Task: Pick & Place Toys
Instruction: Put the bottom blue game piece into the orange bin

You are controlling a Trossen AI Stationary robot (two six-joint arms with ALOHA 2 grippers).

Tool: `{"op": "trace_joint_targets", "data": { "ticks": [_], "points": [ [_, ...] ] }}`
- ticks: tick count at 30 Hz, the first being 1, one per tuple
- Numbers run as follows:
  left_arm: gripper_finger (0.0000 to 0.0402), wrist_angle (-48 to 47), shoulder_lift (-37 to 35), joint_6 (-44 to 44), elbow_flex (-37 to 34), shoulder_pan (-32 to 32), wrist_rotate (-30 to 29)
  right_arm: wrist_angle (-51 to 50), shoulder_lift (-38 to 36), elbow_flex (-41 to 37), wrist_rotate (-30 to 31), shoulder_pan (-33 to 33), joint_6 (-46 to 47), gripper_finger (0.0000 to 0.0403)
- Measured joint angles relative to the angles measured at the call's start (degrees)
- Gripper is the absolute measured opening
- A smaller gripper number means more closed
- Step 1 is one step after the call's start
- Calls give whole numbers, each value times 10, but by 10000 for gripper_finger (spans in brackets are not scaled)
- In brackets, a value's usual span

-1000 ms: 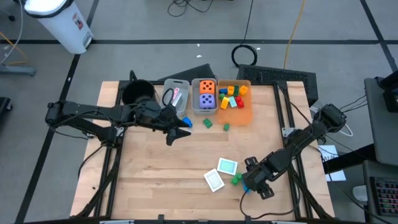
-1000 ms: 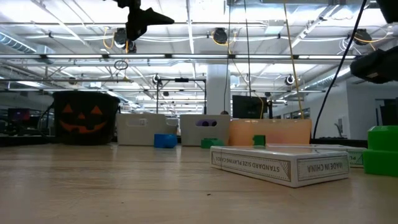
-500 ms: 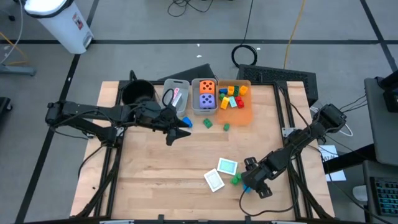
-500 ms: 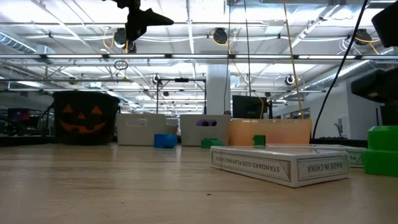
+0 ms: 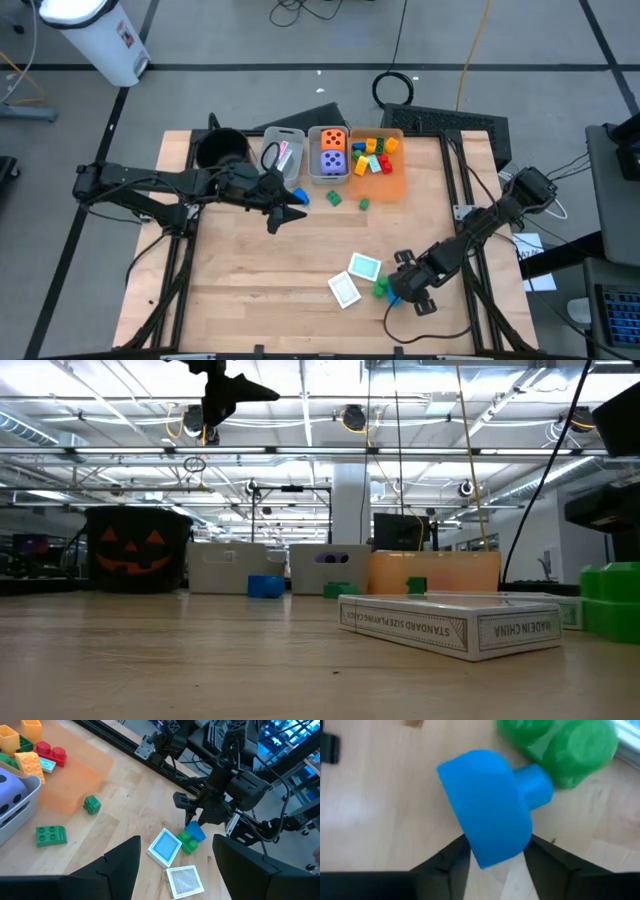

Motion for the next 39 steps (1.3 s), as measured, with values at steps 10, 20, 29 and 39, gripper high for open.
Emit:
{"op": "trace_joint_targets", "data": {
  "ticks": [10, 20, 29, 39],
  "points": [
    [255, 0, 0, 1, 0, 0, -4, 4, 0, 0, -3, -28, 19, 52],
    [255, 0, 0, 0, 0, 0, -4, 7, 0, 0, -62, -32, 24, 64],
    [255, 0, 0, 0, 0, 0, -4, -11, 0, 0, -61, -32, 50, 163],
    [255, 0, 0, -2, 0, 0, -5, 45, 0, 0, -84, -32, 69, 213]
  ]
}}
